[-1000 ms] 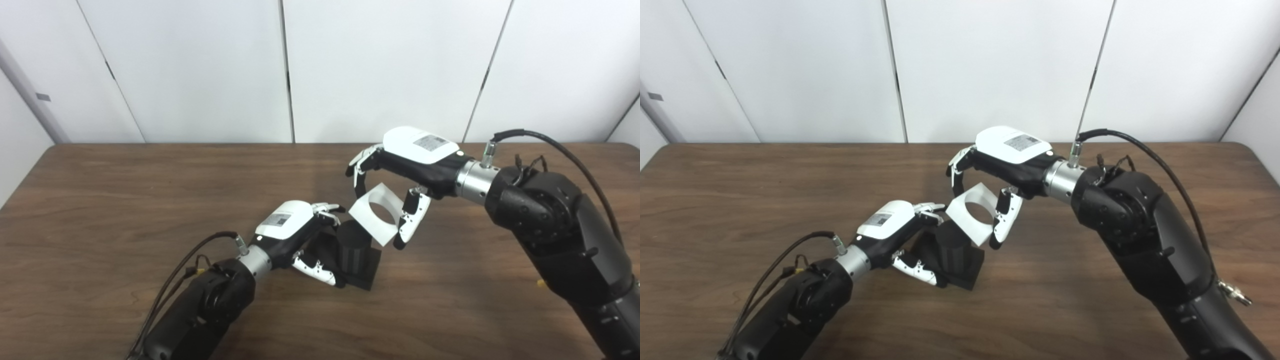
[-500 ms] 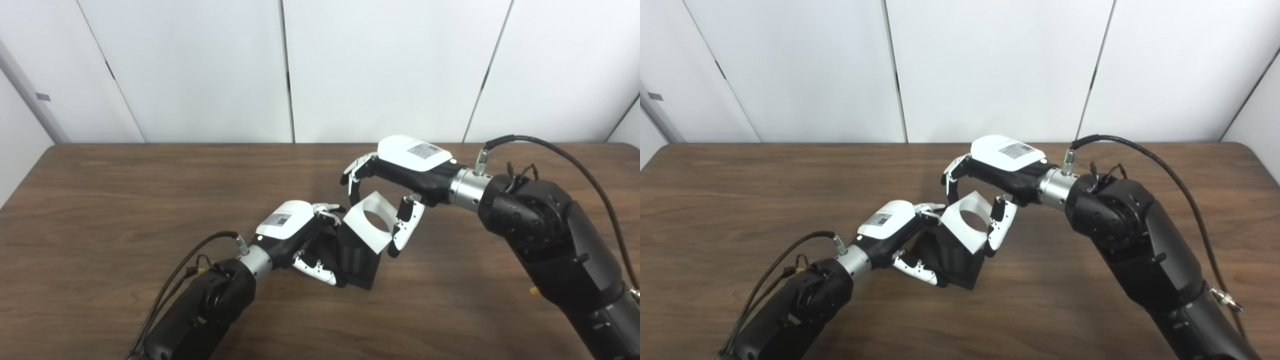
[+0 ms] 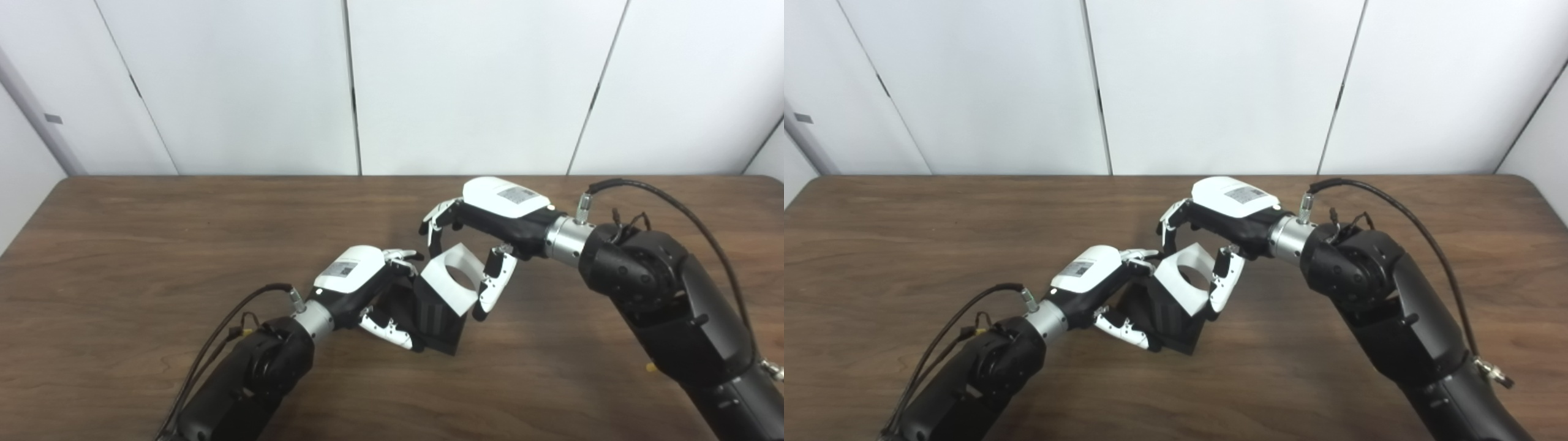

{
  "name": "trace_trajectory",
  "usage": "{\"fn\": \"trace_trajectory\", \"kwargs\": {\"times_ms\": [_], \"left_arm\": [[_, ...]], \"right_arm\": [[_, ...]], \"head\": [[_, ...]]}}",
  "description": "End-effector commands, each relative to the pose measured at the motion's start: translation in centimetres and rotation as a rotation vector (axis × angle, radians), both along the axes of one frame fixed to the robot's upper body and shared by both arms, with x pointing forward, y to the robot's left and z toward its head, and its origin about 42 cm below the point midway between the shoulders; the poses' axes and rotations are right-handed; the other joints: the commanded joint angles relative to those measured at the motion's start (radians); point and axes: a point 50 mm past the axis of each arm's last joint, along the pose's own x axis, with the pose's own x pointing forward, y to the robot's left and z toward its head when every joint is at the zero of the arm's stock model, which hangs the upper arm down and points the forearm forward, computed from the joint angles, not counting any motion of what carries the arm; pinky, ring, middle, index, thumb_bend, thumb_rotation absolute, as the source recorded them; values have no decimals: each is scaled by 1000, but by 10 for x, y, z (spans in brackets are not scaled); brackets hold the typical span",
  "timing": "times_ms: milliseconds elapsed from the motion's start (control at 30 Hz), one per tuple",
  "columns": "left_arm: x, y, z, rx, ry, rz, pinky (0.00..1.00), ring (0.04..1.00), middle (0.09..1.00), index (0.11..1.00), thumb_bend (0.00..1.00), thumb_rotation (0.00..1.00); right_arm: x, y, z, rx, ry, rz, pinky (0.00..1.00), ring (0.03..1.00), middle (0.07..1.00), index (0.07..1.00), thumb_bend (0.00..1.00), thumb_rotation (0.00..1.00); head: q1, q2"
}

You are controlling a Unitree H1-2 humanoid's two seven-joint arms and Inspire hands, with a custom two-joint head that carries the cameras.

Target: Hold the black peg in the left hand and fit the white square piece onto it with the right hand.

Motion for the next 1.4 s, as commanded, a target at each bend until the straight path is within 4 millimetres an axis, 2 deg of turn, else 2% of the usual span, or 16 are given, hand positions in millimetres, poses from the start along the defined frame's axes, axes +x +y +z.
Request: {"fn": "trace_trajectory", "kwargs": {"times_ms": [0, 900, 1167, 1367], "left_arm": [[-5, 1, -14, 73, 61, -1, 852, 901, 897, 489, 523, 66], [-6, -2, -16, 84, 58, -5, 847, 899, 896, 489, 523, 68], [-6, -3, -16, 85, 57, -3, 850, 899, 898, 489, 523, 69], [-5, -4, -15, 83, 58, -3, 849, 901, 898, 489, 523, 68]], "right_arm": [[3, 5, 19, 27, -84, 26, 676, 784, 770, 480, 520, 133], [-2, 31, 23, 33, -75, 64, 711, 790, 775, 480, 521, 135], [-2, 35, 17, 14, -64, 75, 700, 788, 773, 480, 521, 133], [1, 32, 6, -15, -29, 72, 697, 790, 765, 481, 522, 132]], "head": [[0, 0], [5, 10], [4, 10], [7, 10]]}}
